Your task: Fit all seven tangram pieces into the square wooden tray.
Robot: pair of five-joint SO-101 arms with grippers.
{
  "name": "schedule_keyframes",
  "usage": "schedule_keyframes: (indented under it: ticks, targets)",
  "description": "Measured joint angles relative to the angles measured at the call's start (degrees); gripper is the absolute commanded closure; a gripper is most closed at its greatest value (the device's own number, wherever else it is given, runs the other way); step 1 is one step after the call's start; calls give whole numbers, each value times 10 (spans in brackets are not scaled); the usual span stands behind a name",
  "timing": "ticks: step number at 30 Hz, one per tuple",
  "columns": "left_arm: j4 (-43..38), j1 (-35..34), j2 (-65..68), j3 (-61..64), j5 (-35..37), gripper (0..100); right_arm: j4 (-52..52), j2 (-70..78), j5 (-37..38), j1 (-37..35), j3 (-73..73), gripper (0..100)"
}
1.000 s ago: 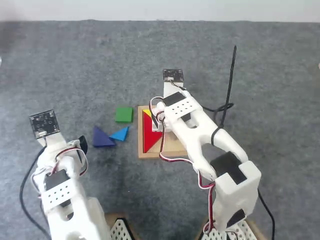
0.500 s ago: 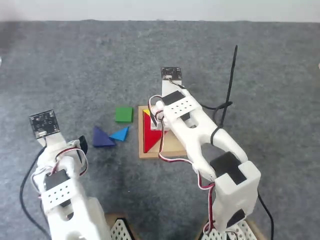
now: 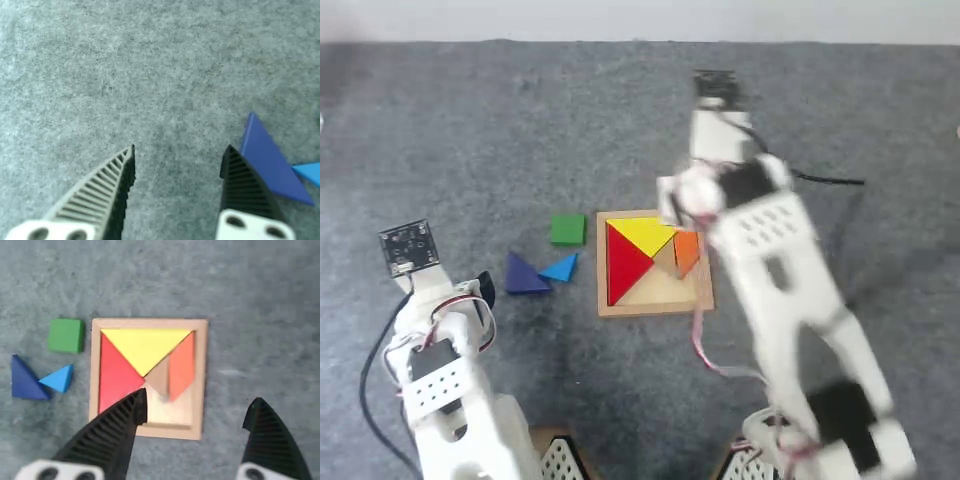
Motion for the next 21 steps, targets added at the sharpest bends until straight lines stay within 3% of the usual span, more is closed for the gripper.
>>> schedule_keyframes:
  ticks: [3,9,15,21]
  targets:
    - [44,0,0,-53,-24,729,-70,-98,33,39,142,750]
    - [271,10,2,-287,-76,728,-315,-266,117,127,510,950]
    - [476,98,114,-491,-120,727,-323,-411,198,257,642,968]
    - [527,215,333,-642,-103,727,-321,-524,247,303,761,968]
